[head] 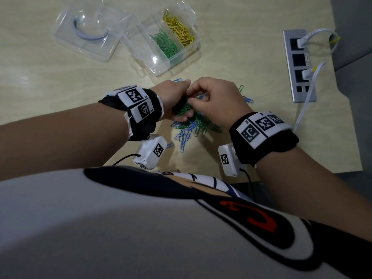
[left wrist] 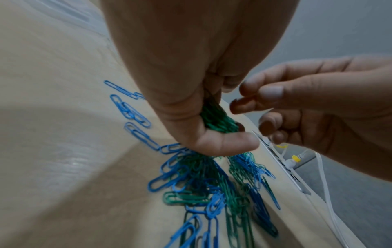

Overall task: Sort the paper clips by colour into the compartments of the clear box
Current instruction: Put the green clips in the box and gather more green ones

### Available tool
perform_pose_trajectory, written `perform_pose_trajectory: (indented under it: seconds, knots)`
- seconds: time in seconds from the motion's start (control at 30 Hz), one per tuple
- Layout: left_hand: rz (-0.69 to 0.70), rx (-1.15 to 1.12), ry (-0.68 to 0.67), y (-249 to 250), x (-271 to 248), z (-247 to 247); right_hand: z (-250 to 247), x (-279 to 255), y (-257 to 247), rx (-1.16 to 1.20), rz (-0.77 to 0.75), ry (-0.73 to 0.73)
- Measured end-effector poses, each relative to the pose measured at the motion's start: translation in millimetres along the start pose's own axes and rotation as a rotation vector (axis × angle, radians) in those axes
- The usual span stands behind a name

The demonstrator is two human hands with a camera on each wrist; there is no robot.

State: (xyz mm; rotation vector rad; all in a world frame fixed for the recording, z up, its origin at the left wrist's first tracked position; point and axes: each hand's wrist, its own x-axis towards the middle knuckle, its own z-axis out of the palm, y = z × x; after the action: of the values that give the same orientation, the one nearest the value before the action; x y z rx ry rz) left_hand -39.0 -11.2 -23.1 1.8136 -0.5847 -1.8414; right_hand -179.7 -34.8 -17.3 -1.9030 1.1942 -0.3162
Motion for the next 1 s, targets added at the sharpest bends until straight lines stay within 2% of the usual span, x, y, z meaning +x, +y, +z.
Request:
perform_pose_trajectory:
  seconds: [0.1,0.13,0.23,0.3,0.4,0.5,0.63,0.73,1.0]
  knots:
    - [-0.022,0.016,-0.023,-1,-1,-4,-4,4,10,-0.165,0.062,0.131]
    - [-0.025,0.016,-0.021,-2,-1,-5,-5,4,15,-0.277,0.112,0.111]
    - [-0.028,0.013,-0.008,-2,0,-6,-4,0,27,-0.529,0.211,-0.067]
    - [-0.028,0.026,-0.004,-2,-1,-6,-4,-3,33,-0.556,0.222,-0.104]
    - [-0.032,0.047,0.007,-4,-1,-8,-6,-2,36,-0.571,0.236,-0.072]
    - [-0.038,0.069,0.013,-5,-1,-7,-4,-2,33,-0.612,0.174,-0.066]
    - [-0.037,0.071,0.023,-7,0,-8,5,1,25,-0.552,0.091,-0.032]
    - [-0.038,0.063,0.031,-8,0,-10,11,6,23,-0.633,0.065,-0.081]
    - [-0.044,0.037,0.043,-11,4,-17,12,16,25,-0.719,0.053,-0.087]
